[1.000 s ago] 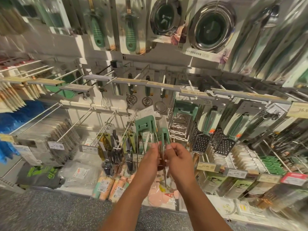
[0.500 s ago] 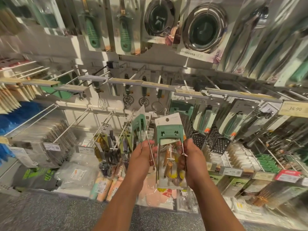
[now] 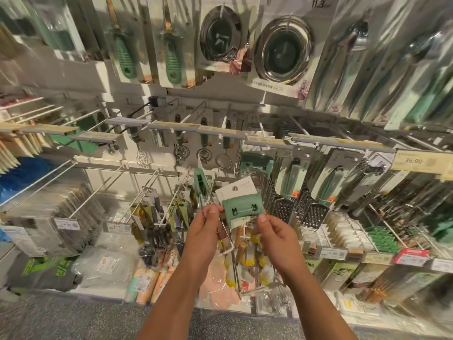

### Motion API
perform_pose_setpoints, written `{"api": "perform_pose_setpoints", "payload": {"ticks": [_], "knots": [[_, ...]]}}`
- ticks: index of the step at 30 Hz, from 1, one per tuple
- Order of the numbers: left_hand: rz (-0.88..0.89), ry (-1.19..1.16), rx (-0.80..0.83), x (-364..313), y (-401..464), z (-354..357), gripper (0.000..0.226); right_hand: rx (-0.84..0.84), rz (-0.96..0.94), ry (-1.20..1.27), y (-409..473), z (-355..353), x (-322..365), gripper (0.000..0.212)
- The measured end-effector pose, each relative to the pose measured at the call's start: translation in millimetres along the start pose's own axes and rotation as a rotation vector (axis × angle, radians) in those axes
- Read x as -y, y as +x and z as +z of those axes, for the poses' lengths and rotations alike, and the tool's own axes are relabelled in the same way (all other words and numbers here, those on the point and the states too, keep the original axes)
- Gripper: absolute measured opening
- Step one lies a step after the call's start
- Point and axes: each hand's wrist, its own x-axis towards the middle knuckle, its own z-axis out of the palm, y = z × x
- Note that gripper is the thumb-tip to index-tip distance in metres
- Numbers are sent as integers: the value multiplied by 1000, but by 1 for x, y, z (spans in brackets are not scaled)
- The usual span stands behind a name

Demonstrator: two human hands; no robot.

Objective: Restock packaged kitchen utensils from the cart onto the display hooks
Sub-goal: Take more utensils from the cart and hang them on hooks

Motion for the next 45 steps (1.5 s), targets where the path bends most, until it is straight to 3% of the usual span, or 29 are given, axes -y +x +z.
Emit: {"api": "perform_pose_setpoints", "payload": {"ticks": [2, 5, 8, 14, 20, 26, 31, 39, 45], "knots": [[12, -11, 18, 0, 1, 0, 30, -2, 15, -15, 1, -2, -7, 23], [12, -4, 42, 2, 0, 4, 29, -24, 42, 52, 1, -4, -13, 37], [21, 4, 60, -1, 0, 10, 27, -22, -29, 15, -1, -7, -13, 22], [45, 29, 60, -5, 2, 13, 28, 11, -26, 22, -2, -11, -16, 30], [72, -5, -4, -6, 5, 13, 30, -87, -102, 68, 3, -10, -3, 34], [78, 22, 37, -7, 5, 17, 26, -146, -119, 151, 15, -3, 3, 28], [70, 22, 40, -9, 9, 18, 26, -202, -143, 184, 24, -5, 6, 85], [131, 117, 32, -9, 11, 17, 23, -255, -123, 197, 49, -4, 21, 54], [188, 180, 17, -14, 16, 8, 36, -253, -35, 192, 64, 10, 24, 37]]}}
